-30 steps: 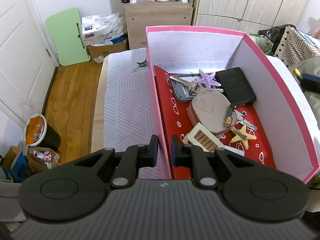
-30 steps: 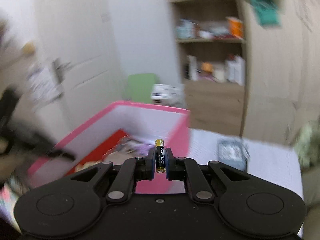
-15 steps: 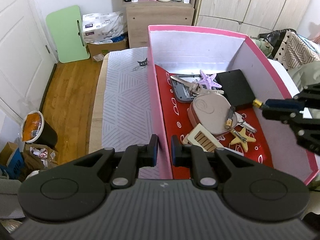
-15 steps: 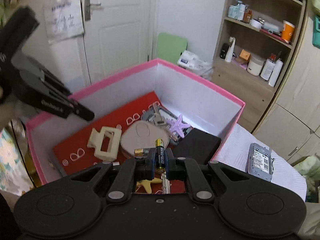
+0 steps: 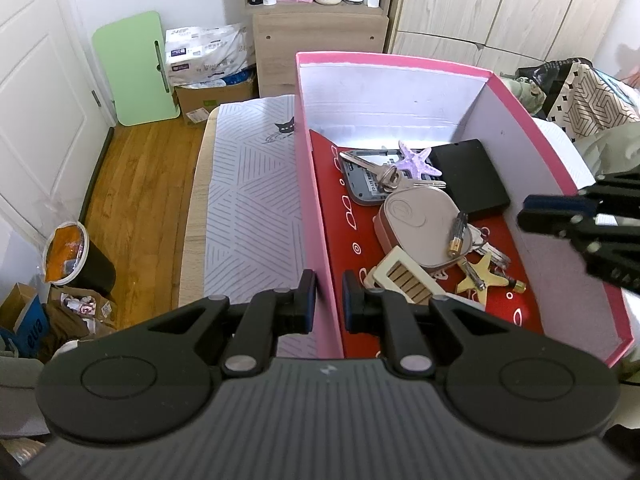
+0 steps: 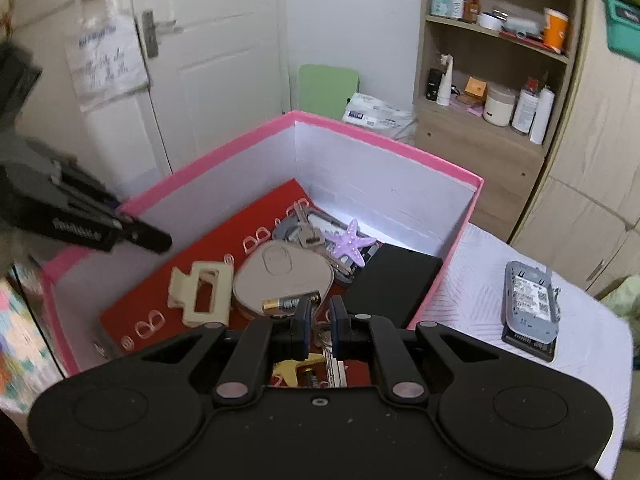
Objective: Organize rigid objects
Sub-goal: 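Carry the AA battery into the pink box and release it, then move the right gripper to the gray router on the bed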
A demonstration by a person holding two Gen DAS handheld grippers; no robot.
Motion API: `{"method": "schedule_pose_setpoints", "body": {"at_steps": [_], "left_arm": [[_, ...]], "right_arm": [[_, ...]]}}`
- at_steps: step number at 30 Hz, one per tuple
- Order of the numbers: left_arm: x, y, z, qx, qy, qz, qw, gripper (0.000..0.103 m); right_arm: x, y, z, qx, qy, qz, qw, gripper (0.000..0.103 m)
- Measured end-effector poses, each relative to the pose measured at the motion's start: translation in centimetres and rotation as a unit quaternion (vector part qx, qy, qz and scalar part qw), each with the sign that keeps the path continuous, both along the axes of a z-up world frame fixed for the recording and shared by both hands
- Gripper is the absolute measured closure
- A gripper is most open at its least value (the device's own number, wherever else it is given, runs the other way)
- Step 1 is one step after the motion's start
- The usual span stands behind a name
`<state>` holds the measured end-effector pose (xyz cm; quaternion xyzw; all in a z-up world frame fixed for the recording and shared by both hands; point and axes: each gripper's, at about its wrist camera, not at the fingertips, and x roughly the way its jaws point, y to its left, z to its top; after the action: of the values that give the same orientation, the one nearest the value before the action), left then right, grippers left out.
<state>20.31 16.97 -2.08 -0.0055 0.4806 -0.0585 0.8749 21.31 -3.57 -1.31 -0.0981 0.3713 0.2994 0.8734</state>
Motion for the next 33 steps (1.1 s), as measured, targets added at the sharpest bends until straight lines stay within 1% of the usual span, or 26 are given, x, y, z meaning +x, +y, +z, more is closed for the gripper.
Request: {"method": "schedule_pose_setpoints", "body": {"at_steps": [4,5,7,9,10,13,18,22,24,26,27,29,33], "left_arm": [[0.0,-0.1,0.0,0.002,0.0,0.001,1.0,0.091],[0.1,-0.1,0.0,0.002,0.001,0.0,1.0,0.091],[0.0,-0.1,0.0,0.002,0.001,0.001,1.0,0.091],[0.0,-0.1,0.0,0.002,0.001,0.004,1.0,0.091],[0.0,-0.1,0.0,0.001,0.002,0.005,1.0,0.091],[0.0,-0.1,0.0,-0.001,0.002,0.007,1.0,0.091],[0.0,-0.1,0.1,-0.002,0.005,0.01,0.9999,0.091],[-0.2,-0.2,0.0,0.002,0.003,0.006,1.0,0.091],[-0.1,-0.2,0.0,-0.001,0.005,0.008,1.0,0.091],[-0.1,-0.2,0.1,-0.004,0.006,0.008,0.9999,0.091],[0.0,-0.2,0.1,-0.004,0.006,0.008,0.9999,0.091],[-0.1,-0.1,0.1,-0.005,0.008,0.009,0.9999,0.091],[0.0,0.3,0.3,-0.015,0.012,0.007,0.9998,0.091]], "right_arm": [[0.1,-2.6,0.8,0.049,0.005,-0.033,0.998,0.09],[0.3,-3.5,1.0,0.064,0.011,-0.044,0.997,0.092],[0.5,-5.4,1.4,0.109,0.028,-0.053,0.992,0.092],[0.7,-6.9,1.7,0.142,0.039,-0.058,0.987,0.086],[0.6,-7.5,1.9,0.146,0.039,-0.065,0.986,0.085],[0.5,-8.8,2.0,0.124,0.013,-0.098,0.987,0.082],[0.9,-10.9,1.6,0.103,-0.003,-0.148,0.984,0.082],[1.4,-11.9,1.2,0.08,-0.021,-0.174,0.981,0.072],[1.7,-11.7,1.0,0.065,-0.033,-0.18,0.981,0.066],[2.4,-11.2,0.7,0.047,-0.045,-0.176,0.982,0.055],[2.7,-11.1,0.6,0.043,-0.048,-0.173,0.983,0.054],[3.6,-11.1,0.3,0.043,-0.044,-0.17,0.983,0.052],[6.2,-11.5,-0.3,0.052,-0.014,-0.176,0.983,0.052]]}}
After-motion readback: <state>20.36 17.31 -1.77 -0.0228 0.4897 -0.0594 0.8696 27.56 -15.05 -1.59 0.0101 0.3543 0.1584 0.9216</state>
